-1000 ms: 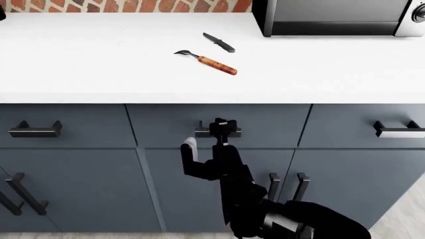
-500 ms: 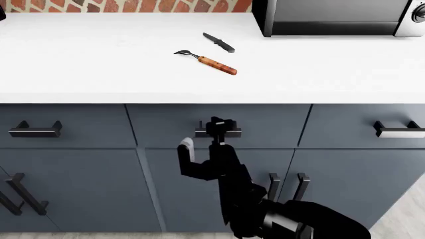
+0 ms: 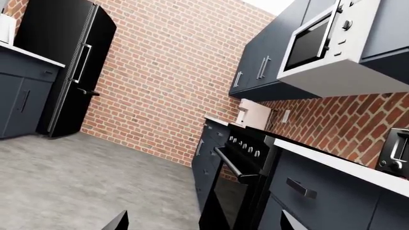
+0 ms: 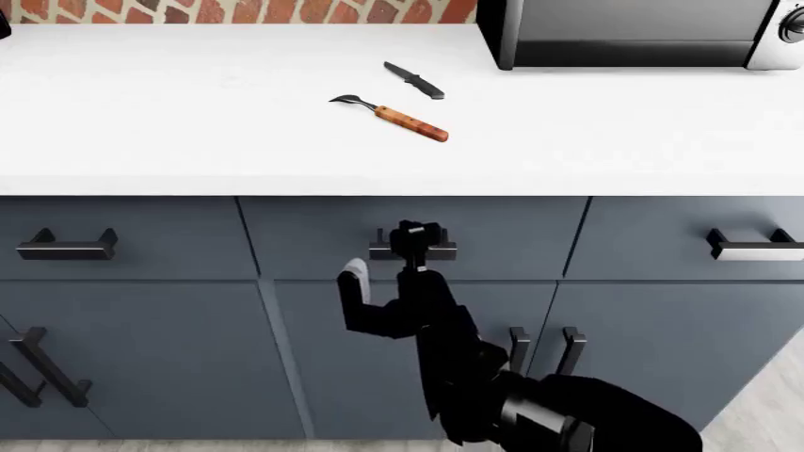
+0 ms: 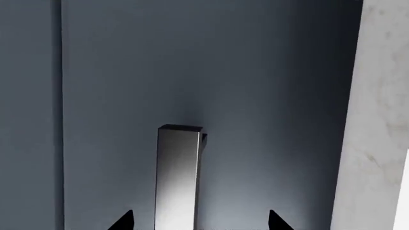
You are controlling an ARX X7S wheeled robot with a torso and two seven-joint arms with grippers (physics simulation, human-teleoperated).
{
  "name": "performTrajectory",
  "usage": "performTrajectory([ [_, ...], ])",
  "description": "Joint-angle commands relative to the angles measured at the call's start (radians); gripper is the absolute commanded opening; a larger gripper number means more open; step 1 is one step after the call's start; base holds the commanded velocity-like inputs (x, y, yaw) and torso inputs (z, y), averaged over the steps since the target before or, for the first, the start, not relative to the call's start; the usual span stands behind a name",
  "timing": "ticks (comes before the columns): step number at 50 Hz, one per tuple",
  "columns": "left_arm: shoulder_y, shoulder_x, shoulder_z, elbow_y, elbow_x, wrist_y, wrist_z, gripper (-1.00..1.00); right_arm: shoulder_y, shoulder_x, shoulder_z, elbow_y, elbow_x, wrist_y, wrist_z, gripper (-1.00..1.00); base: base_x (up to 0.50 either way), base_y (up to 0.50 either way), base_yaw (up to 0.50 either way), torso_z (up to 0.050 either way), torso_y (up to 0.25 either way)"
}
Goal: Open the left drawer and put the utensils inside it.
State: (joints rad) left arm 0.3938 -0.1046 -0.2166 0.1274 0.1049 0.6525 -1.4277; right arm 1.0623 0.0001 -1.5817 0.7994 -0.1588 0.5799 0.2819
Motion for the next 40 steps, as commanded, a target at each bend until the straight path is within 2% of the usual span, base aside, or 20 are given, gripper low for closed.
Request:
performTrajectory([
  [1,-0.002,-0.001,0.001,-0.002,-0.001,0.0,0.0,1.0,0.002,0.0,0.0,0.01,-0.001,0.002,-0.006,1.0,0.0,0.0,0.0,0.0,0.0],
  [25,-0.009,-0.001,0.004,-0.018,-0.013,-0.005,0.001,1.0,0.03,0.0,0.0,0.022,0.005,0.033,-0.051,1.0,0.0,0.0,0.0,0.0,0.0],
  [40,-0.016,-0.003,0.004,-0.034,-0.025,-0.001,0.003,1.0,0.017,0.0,-0.004,-0.044,-0.07,0.079,-0.11,1.0,0.0,0.0,0.0,0.0,0.0],
])
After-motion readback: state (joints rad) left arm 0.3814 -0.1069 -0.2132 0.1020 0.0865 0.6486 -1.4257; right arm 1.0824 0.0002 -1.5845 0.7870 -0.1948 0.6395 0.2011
